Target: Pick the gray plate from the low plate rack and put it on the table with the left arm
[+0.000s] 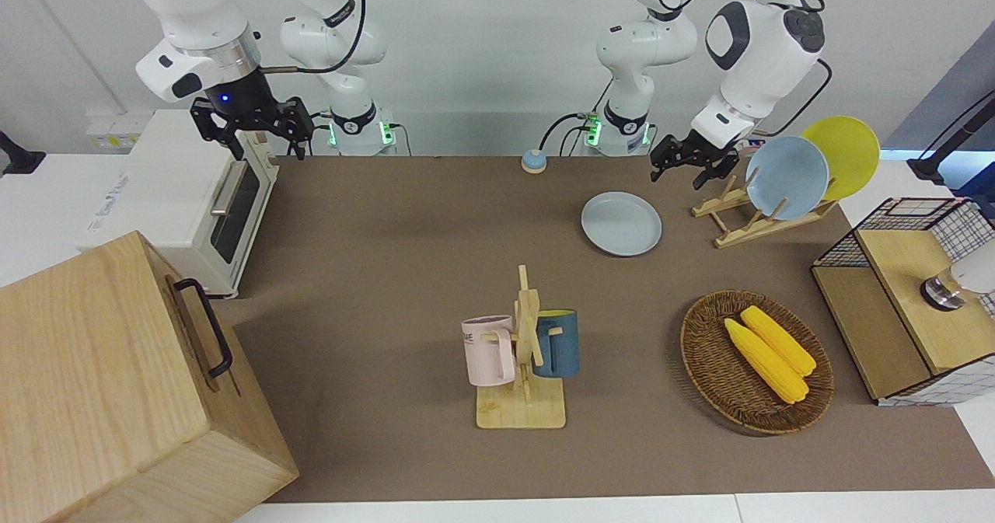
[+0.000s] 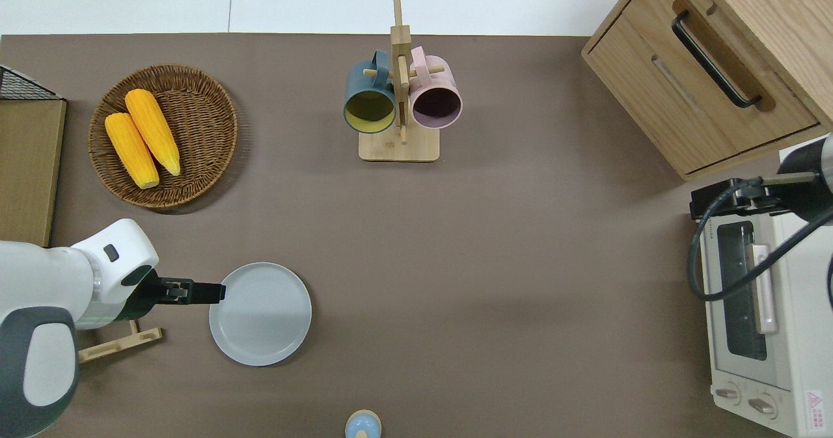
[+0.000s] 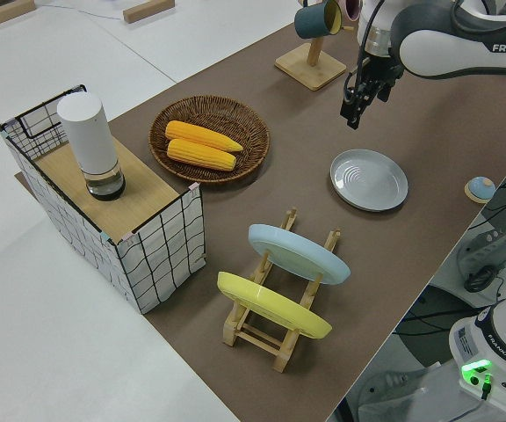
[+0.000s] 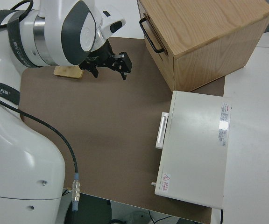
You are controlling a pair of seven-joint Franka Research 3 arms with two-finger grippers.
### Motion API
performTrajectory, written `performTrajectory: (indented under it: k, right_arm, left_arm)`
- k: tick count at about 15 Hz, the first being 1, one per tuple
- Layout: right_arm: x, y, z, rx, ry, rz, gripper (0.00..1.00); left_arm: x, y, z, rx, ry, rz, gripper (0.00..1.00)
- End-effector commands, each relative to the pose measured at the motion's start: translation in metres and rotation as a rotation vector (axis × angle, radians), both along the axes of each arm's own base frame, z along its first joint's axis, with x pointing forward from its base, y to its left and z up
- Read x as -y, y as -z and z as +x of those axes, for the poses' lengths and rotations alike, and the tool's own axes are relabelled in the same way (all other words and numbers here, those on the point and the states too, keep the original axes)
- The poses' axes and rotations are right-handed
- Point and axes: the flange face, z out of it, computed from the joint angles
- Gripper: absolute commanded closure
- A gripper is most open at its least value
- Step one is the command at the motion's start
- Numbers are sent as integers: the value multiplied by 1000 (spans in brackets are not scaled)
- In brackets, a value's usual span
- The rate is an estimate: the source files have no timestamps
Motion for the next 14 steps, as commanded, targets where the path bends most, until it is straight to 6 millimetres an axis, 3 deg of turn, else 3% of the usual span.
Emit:
performTrajectory:
  k: [1, 5, 14]
  right_arm:
    - [-1, -1, 0, -3, 3, 4, 17]
    - [-1, -1, 0, -3, 3, 4, 17]
    - [-1, -1, 0, -3, 3, 4, 17]
  left_arm:
    - [2, -31, 3, -21, -16, 43, 2]
    - [5, -41, -1, -61, 44, 173, 2]
    - [14, -42, -1, -51, 87, 178, 2]
